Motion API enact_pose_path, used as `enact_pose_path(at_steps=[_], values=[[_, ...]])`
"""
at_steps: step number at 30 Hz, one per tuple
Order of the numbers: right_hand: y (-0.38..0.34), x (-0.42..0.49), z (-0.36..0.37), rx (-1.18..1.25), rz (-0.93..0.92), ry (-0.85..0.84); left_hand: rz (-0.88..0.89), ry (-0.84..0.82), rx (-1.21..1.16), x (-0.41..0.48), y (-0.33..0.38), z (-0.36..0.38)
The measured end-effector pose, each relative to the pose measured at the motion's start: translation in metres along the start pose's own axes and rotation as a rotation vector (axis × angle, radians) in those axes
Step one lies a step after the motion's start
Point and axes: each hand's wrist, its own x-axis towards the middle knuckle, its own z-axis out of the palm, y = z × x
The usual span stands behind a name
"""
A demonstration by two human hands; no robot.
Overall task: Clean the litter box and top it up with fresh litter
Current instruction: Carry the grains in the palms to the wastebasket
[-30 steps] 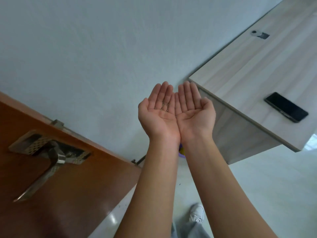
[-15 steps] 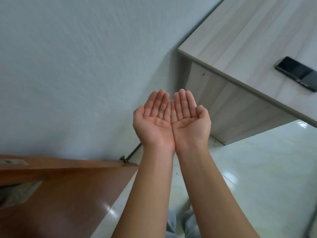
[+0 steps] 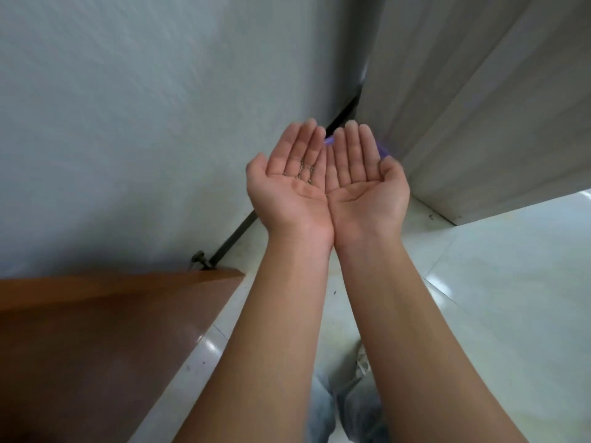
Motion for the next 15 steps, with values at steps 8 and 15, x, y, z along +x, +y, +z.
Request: enact_pose_path(at_steps=[8,15], values=[[-0.016,0.119,-0.073,-0.007,-0.064,-0.036,-0.033,-0.062,-0.001,0.109,-0.087,-0.040],[-0.026,0.209,-0.120,0.083,-0.117,-0.149,-0.016,-0.215,0.029,0.189,-0.143,-0.062]])
